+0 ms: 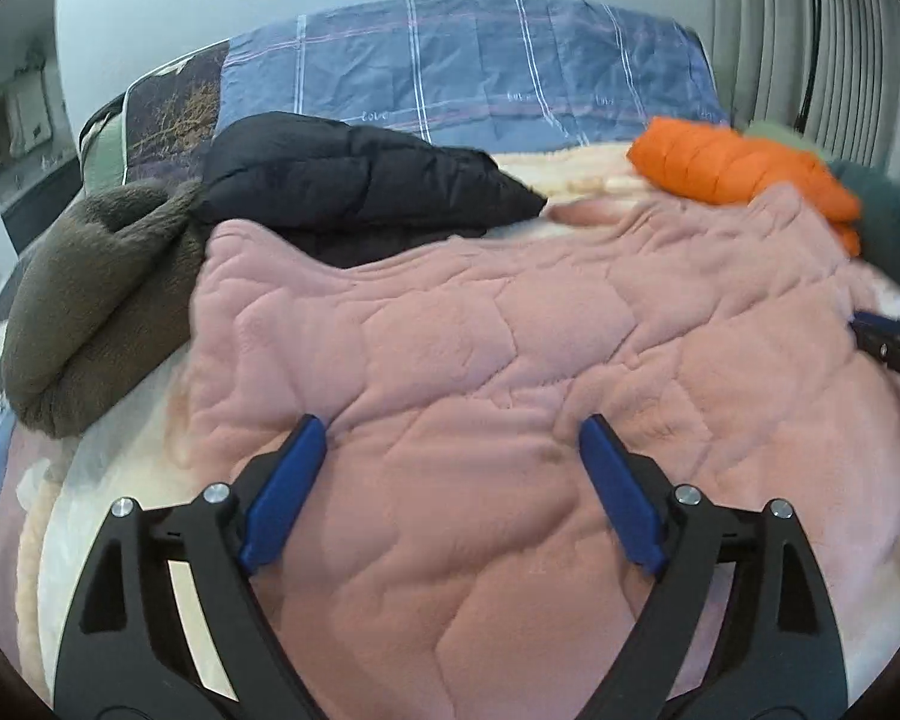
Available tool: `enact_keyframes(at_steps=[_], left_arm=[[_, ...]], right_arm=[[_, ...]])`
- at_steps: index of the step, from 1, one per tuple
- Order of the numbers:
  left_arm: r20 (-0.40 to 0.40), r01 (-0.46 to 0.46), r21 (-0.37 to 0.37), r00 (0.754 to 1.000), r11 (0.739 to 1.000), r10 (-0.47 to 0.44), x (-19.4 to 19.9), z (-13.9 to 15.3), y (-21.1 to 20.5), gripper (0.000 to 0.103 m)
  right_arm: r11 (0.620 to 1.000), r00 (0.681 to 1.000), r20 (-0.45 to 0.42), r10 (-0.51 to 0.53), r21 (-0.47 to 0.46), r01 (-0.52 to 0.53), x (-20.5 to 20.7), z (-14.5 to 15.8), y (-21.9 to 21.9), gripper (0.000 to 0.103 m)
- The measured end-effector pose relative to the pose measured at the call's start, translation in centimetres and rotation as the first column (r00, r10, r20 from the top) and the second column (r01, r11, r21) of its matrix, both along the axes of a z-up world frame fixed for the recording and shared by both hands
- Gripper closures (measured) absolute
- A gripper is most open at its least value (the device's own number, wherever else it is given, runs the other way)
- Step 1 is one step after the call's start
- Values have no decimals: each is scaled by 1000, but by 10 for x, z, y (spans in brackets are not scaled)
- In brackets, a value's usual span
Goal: Fold large clothes
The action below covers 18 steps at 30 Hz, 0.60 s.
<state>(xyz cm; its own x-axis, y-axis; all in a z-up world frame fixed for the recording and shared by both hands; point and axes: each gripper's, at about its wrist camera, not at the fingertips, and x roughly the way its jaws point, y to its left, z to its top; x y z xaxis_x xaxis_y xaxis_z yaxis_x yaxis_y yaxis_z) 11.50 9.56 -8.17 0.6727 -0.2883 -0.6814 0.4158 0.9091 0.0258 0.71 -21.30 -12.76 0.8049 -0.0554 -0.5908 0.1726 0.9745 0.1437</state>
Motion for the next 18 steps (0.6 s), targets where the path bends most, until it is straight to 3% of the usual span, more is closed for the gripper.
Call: enact_keyframes(at_steps=[2,4,6,8,10,12,15,18], left_arm=[[5,6,-57,1000,998,-6,-18,14,16,16],[10,24,-102,1000,994,-23,-34,23,33,16],[-4,26,-131,1000,991,-27,-45,24,49,19],[-73,-8,-98,997,995,1,-46,9,58,31],[-118,-24,-33,993,999,20,-39,-20,58,30],[-84,-29,-23,996,999,27,-42,-27,59,28],[-75,-49,-25,996,998,47,-48,-15,56,31],[-42,-34,-41,999,999,33,-59,7,55,45]], right_arm=[[998,997,32,-67,-16,67,-29,14,3,50],[997,996,67,-66,-28,68,-52,21,5,49],[996,997,39,-73,-40,75,-65,15,2,49],[997,994,-79,-69,-25,67,-57,-16,-10,48],[998,994,-94,-60,1,60,-53,-33,-17,46],[997,993,-97,-73,-16,72,-53,-26,-14,44],[994,989,-103,-103,-55,97,-56,-13,-6,44],[992,989,-72,-126,-33,124,-68,11,8,44]])
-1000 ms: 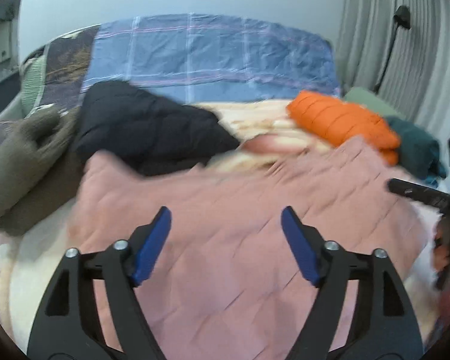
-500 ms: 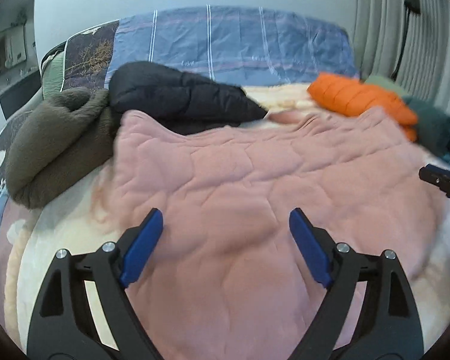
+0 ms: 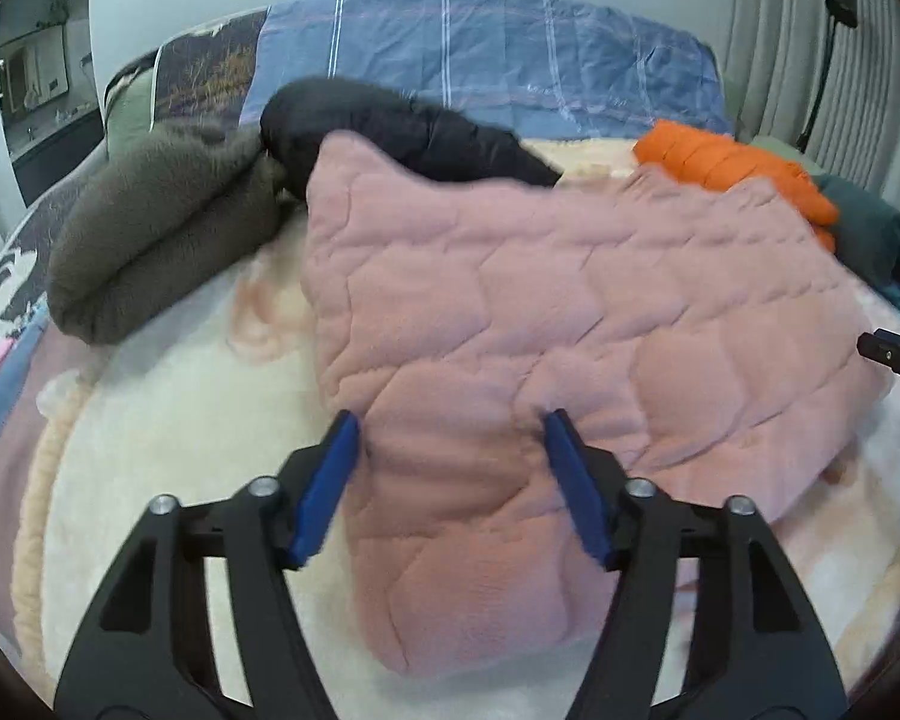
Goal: Fold large clothes
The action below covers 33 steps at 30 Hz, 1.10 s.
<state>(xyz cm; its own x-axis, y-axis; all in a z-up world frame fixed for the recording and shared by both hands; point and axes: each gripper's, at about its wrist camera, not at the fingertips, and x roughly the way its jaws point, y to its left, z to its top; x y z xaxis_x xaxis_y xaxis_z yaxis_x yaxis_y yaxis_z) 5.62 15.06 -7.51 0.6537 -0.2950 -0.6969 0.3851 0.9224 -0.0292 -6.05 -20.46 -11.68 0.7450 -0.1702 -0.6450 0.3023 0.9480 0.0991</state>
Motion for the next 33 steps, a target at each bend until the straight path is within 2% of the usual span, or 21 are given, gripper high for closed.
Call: enact_keyframes(at_steps=[1,3,4,6,7,8,9,10,11,13,14,15,18,21,22,26,27,28,30,31,33], left_arm=[[19,13,-32,1000,999,-13,-2,11,0,53],[40,28,-77,999,997,-25,0,24,-2,57],[53,41,-85,998,996,-37,4,29,-7,59],[51,45,-62,998,997,-42,15,27,-17,63],[22,34,-48,999,998,-33,27,19,-23,64],[-21,21,-31,1000,999,-21,38,5,-27,64],[-42,13,-19,999,1000,-14,47,-5,-30,63],[-39,13,-28,999,1000,-14,50,-16,-29,62],[-20,21,-35,1000,999,-22,48,-20,-29,62],[6,27,-15,1000,1000,-27,43,-19,-31,62],[11,31,-7,999,1000,-30,42,-19,-32,62],[12,33,-7,999,999,-33,42,-19,-32,62],[7,27,-26,1000,999,-27,43,-19,-31,62],[19,20,-24,1000,1000,-19,41,-21,-31,62],[24,20,-15,1000,1000,-19,40,-21,-32,62],[24,24,-23,999,999,-23,40,-21,-32,62],[24,25,-27,999,999,-25,40,-21,-31,62],[26,28,-29,999,999,-28,39,-21,-30,62],[34,37,-30,999,999,-35,38,-22,-29,62],[41,48,-36,998,998,-47,37,-22,-29,62],[47,48,-25,998,999,-47,37,-23,-29,61]], right_arm=[[999,998,50,49,14,-50,-2,14,12,44],[990,984,112,138,6,-140,-5,29,38,44],[976,965,144,218,-12,-218,-2,36,57,44],[936,919,177,352,-87,-342,4,34,92,49],[928,919,144,367,-127,-350,12,28,102,54],[926,928,76,365,-136,-353,23,15,111,64],[931,933,-17,359,-60,-360,40,-7,111,68],[939,937,-74,343,9,-343,51,-27,105,68],[937,936,-68,344,81,-339,58,-43,95,68],[920,931,-37,363,175,-351,57,-40,78,74],[914,928,-40,369,195,-355,57,-36,73,80],[914,927,-47,372,194,-357,58,-34,70,85],[921,928,-59,367,164,-354,63,-8,71,86],[927,928,5,372,47,-372,76,27,82,87],[930,929,22,368,-8,-368,91,39,86,87],[940,940,7,340,-36,-339,164,58,86,87],[944,945,-17,327,-40,-327,184,55,84,87],[950,947,-79,310,-19,-313,213,41,79,87],[959,939,-193,284,60,-278,251,-2,67,91],[957,941,-176,289,87,-278,260,-23,59,91],[961,950,-147,277,31,-275,256,-24,66,91]])
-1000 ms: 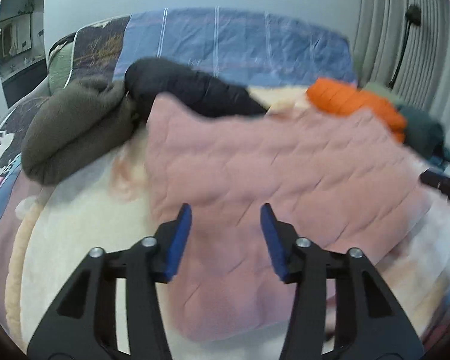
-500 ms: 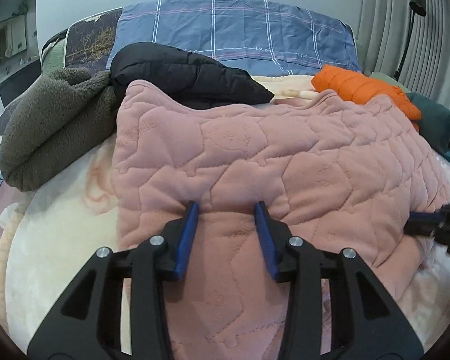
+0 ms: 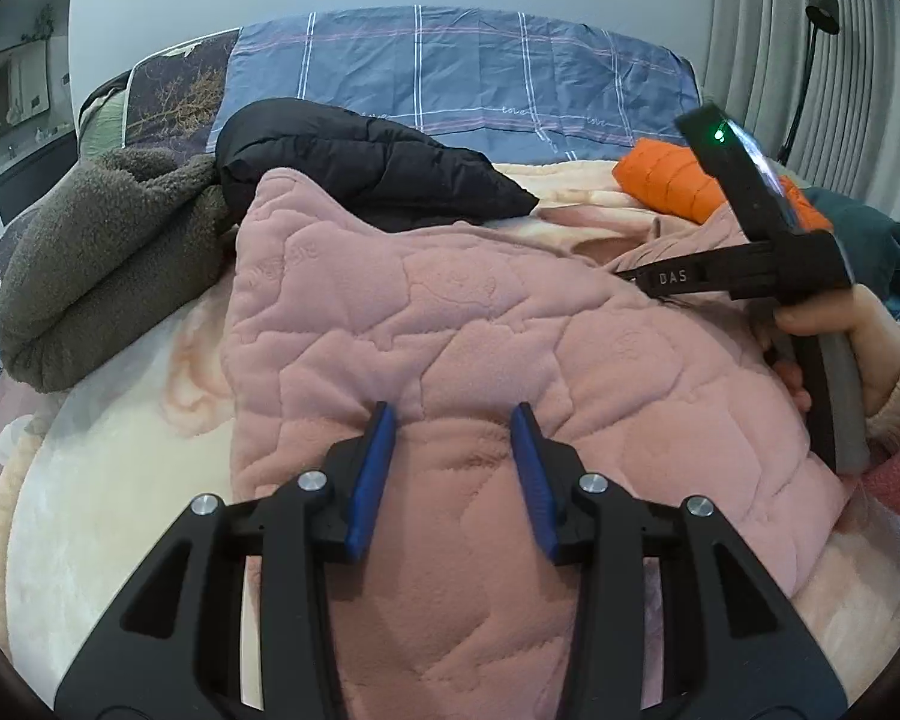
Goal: Fold large clothes
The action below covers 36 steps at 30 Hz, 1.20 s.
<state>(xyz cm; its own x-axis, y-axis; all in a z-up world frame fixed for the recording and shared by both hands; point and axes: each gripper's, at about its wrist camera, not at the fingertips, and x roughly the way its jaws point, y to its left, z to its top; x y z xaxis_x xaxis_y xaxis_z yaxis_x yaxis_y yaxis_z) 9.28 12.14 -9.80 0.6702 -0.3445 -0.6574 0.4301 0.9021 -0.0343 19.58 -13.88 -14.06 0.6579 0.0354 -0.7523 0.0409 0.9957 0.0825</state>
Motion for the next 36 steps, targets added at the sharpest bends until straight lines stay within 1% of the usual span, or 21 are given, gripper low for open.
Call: enact_keyframes(at_steps=[1,2,4,6,9,10,11,13,15,16,18,19,20,21,22,24,31,32,33,34,36], left_arm=[[8,3,3,1000,1000,-3,-1,-1,0,61],[9,4,-1,1000,1000,-4,-1,-1,0,61],[5,4,-13,1000,1000,-4,0,1,2,61],[1,6,-32,1000,999,-6,0,3,5,61],[-25,16,-108,1000,994,-19,-4,17,18,59],[-32,15,-160,999,987,-20,-5,25,30,48],[-27,-6,-193,1000,981,1,-6,32,43,31],[-12,-80,-197,997,977,80,-4,38,67,16],[-45,-96,-207,995,974,89,6,32,84,16],[-107,-84,-246,993,966,59,18,22,95,16],[-223,-71,-297,975,952,3,33,4,100,16],[-292,-47,-334,955,941,-56,40,-10,99,16],[-332,-41,-380,939,924,-95,45,-22,100,15],[-347,-45,-412,931,910,-111,48,-29,102,13],[-360,-50,-459,923,887,-135,50,-35,106,13],[-357,-42,-506,920,862,-164,51,-40,111,13],[-342,5,-504,917,864,-205,54,-41,96,12],[-339,16,-502,916,865,-214,54,-40,91,16],[-335,29,-506,915,862,-227,54,-38,86,24],[-333,47,-527,907,849,-257,53,-37,81,36],[-327,43,-495,916,868,-232,51,-31,75,47]], right_arm=[[999,1000,11,4,-45,-4,-2,0,6,91],[999,1000,17,5,-48,-4,-3,-1,6,91],[1000,1000,12,6,-13,-5,0,-1,2,91],[1000,1000,13,6,-13,-6,-2,0,-1,91],[1000,1000,13,6,-23,-6,0,0,2,91],[1000,1000,12,6,-22,-6,-1,-1,3,91],[1000,1000,11,6,-22,-6,-2,-1,3,91],[1000,1000,13,6,-27,-6,-7,0,4,91],[1000,1000,15,6,-31,-6,-9,1,5,91],[999,1000,16,7,-31,-6,-10,1,5,91],[1000,1000,16,7,-30,-7,-9,1,5,91],[1000,1000,16,7,-30,-6,-9,1,5,91],[1000,1000,17,7,-30,-6,-9,1,5,91],[1000,1000,17,7,-31,-6,-9,1,5,91],[1000,1000,16,7,-30,-6,-9,1,5,91],[1000,1000,15,7,-29,-6,-9,1,5,91],[1000,1000,19,9,-29,-9,-9,1,6,91],[1000,1000,20,10,-28,-9,-9,1,6,91],[1000,1000,21,10,-27,-9,-9,1,6,91],[1000,1000,20,10,-26,-9,-9,1,6,91],[1000,1000,20,9,-25,-9,-9,1,5,91]])
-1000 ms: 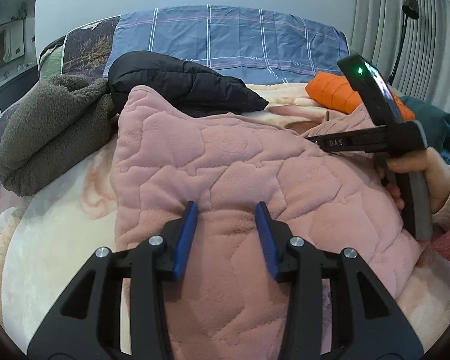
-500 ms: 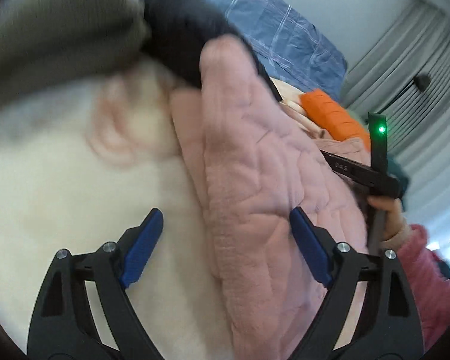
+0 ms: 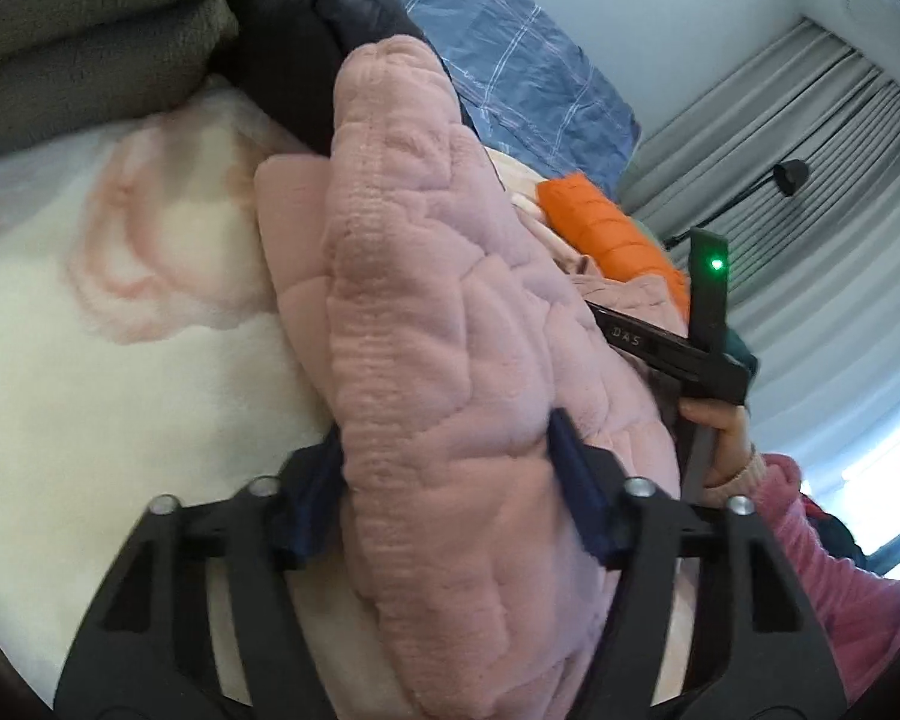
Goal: Fold large clothes
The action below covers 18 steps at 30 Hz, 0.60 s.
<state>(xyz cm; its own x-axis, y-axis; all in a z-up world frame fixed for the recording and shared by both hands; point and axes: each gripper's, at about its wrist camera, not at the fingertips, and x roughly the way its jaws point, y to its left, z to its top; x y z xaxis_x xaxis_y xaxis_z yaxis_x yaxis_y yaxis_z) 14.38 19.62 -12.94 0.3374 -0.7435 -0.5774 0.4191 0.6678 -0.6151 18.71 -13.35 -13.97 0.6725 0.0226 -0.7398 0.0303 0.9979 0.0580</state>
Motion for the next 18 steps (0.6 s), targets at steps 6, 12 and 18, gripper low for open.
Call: enact_keyframes(at_steps=[6,12,18], left_arm=[[113,-3,58,994,998,-3,-14,60,-20,61],[236,77,215,963,974,-128,-37,131,-88,65],[284,60,392,941,918,-183,-64,166,-150,67]], right_arm=[[999,1000,8,5,41,-5,0,1,-3,91],[993,999,25,21,115,-24,-4,9,-13,90],[942,996,84,38,331,-64,-71,44,-50,89]])
